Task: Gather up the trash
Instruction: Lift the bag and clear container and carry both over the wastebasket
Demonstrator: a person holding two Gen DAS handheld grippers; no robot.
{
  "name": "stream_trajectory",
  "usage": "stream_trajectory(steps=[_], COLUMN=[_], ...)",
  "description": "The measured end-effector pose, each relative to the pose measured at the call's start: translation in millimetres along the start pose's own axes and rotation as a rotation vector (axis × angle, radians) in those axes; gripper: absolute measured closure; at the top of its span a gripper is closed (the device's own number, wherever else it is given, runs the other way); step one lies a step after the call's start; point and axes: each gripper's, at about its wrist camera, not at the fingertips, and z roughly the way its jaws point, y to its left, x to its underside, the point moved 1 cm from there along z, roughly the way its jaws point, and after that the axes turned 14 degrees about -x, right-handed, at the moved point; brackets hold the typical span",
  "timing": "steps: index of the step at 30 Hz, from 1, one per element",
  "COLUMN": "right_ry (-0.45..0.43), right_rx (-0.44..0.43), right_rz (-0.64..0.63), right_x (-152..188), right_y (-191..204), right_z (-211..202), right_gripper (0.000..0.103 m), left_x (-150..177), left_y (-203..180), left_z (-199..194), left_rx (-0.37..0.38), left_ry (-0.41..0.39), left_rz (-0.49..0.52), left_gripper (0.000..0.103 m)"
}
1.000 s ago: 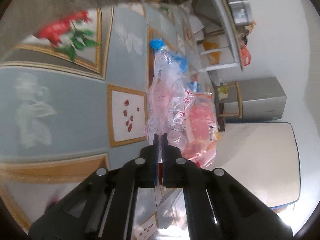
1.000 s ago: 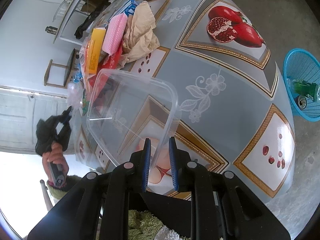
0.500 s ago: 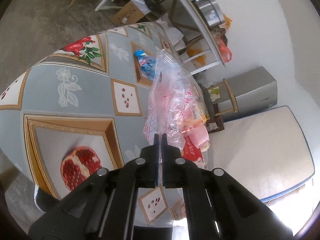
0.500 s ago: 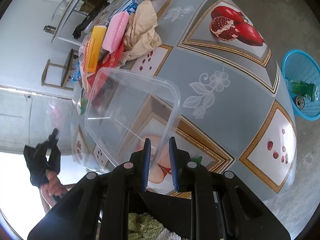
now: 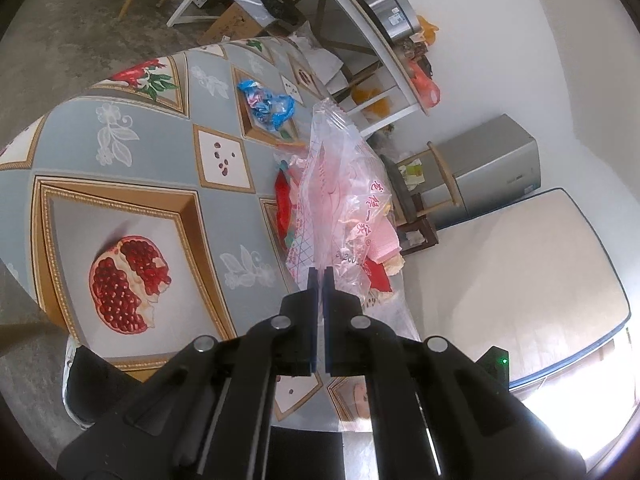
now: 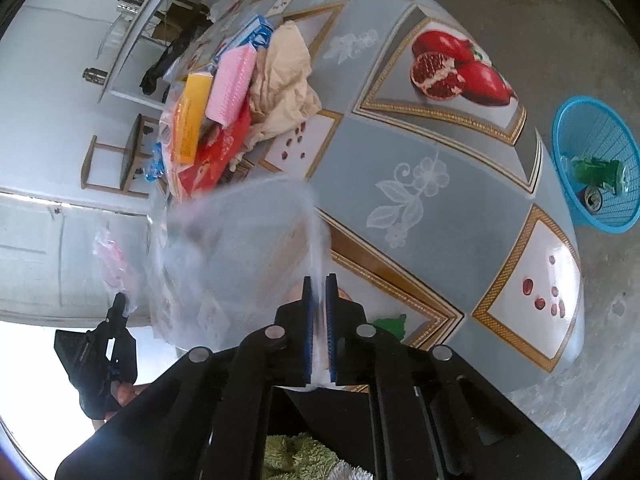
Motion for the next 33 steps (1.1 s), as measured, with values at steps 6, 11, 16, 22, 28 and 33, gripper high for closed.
stream_trajectory(steps=[6,11,16,22,28,33], right_ry=[-0.021,-0.046,-0.076,-0.109,-0.149,-0.215], right_rx=[-0.010,-0.014,-0.025,-0.058,-0.108,-0.165], right_rz=[-0.015,-0.019,-0.016,-0.005,0.010,0.042], right_x=[-2,-3,-4,-8,-12,-16], right_y=[8,13,13,7,-6,-29], right_z=[-8,-18,-32,-45,-63,-89], right_gripper=[0.099,0.099,0.099,0.099,0.099,0.099], left_x=[0,-1,0,1,2,6], left_y=[1,0,-2,-12,-35,-68], left_z=[-7,-9,-10,-9,-4,5], left_rx=[0.006,0.009,0.006,-0.001,-0.008,-0.010], left_ry=[-0.027,-0.037,-0.041,-0.038,-0.032,-0.011], left_rz=[0.009,0.014,0.024,0.047,0.102,0.179], left_gripper=[0.102,0.102,0.102,0.102,0.102,0.102])
